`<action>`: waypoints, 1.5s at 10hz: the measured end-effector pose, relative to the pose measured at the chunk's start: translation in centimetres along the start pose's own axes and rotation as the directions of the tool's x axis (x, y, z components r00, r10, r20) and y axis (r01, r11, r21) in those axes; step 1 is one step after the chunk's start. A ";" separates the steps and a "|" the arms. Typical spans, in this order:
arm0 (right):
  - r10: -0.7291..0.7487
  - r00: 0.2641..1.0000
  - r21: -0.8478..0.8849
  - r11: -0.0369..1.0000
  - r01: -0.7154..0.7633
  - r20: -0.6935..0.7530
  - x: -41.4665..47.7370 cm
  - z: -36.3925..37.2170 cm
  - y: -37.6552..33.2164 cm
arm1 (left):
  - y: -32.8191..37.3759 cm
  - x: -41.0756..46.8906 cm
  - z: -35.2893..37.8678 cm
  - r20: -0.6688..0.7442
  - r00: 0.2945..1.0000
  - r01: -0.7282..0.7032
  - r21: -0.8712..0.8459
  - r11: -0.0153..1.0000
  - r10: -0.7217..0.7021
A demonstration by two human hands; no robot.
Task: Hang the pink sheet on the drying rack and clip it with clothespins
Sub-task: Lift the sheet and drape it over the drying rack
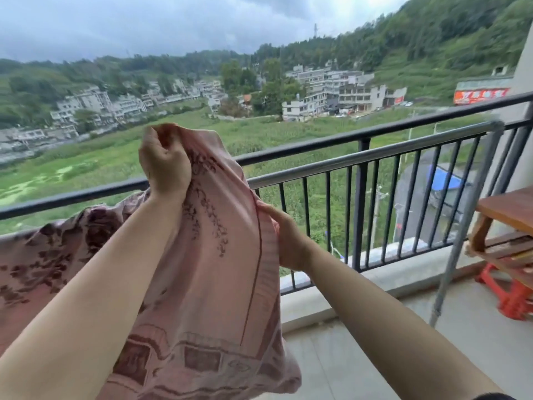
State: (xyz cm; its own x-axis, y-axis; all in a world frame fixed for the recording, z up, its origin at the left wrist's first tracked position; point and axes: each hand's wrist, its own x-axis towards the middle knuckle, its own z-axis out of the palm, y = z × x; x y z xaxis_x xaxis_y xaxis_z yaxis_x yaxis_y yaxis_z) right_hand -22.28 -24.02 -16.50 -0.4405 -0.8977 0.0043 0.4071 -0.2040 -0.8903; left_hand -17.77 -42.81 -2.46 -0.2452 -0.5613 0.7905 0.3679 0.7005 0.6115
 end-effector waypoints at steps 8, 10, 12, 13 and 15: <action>-0.240 0.880 -0.674 0.730 -0.115 -0.410 3.7 1.3 4.9 | -3.8 3.4 1.7 0.736 0.543 0.107 0.417 0.903 -0.404; -0.652 0.667 -0.932 0.273 -0.238 -0.361 0.0 -2.5 -4.4 | -2.3 5.3 6.4 0.695 0.469 0.842 -0.165 0.513 -0.546; -0.966 -0.136 -0.910 0.253 -0.328 -0.220 -7.0 -6.3 -14.5 | 3.3 4.6 13.0 0.876 0.460 0.885 -0.437 0.164 -0.146; -0.970 -0.183 -0.887 0.221 -0.406 -0.158 -8.6 -7.4 -14.0 | 2.6 3.4 15.2 0.764 0.629 0.426 -0.184 0.886 -0.144; -0.083 0.771 -0.742 0.353 -0.570 -0.632 -8.8 -8.7 -4.3 | -1.7 1.9 14.4 0.805 0.047 -0.746 0.422 0.515 -0.592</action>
State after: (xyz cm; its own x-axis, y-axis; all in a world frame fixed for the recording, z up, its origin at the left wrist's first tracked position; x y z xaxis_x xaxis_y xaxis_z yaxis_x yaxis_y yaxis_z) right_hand -27.15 -11.81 -16.68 -0.8787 -0.4283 -0.2107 -0.1984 0.7292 -0.6548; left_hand -31.82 -38.70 -1.44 -0.9510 -0.0863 -0.2968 -0.0062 0.9654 -0.2608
